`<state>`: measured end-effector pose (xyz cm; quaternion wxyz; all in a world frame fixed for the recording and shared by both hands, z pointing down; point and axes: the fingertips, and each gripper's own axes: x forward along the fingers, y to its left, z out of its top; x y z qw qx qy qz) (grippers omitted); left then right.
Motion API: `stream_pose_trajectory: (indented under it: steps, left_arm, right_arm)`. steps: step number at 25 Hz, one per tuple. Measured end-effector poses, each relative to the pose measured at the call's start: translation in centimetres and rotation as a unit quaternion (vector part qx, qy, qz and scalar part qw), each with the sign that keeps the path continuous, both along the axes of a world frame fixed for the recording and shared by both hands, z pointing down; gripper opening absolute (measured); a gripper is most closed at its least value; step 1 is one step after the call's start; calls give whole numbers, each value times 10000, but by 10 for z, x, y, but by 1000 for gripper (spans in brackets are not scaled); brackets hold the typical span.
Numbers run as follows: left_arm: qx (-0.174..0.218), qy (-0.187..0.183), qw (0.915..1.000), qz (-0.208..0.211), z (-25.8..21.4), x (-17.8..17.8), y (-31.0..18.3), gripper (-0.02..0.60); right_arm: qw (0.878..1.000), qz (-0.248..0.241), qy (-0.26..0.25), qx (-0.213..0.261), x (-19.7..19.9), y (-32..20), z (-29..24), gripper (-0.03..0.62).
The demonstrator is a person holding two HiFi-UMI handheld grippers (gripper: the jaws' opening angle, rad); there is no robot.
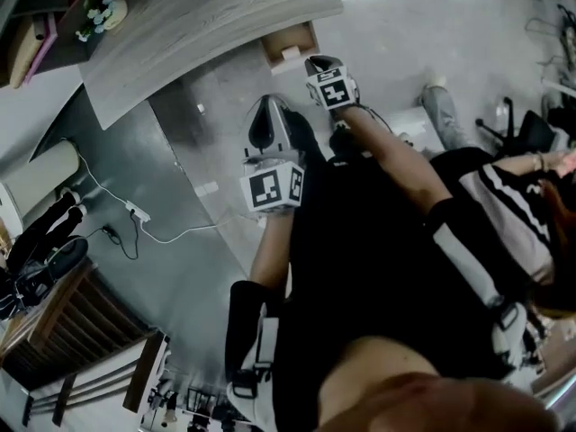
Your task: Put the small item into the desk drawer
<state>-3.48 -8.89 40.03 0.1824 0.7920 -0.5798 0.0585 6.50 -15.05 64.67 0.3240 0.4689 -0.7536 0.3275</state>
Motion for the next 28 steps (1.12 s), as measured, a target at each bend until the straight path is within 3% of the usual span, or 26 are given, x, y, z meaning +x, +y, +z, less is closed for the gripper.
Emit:
stream_pose_trajectory:
  steps: [11,22,28]
  left_arm:
    - [441,-38,9981,-418,-42,32,36,-5]
    - [578,-270,9980,-9,-68,20,56,-5]
    - [760,-134,9969,157,-96,-3,62,-5]
  right_arm:
    - [9938,-446,-555,852,17,42,-99,2]
    - [9781,-579,-929,1770,13,87,-195,0]
    - [9691,-499,-1072,2167,3,106,-254,0]
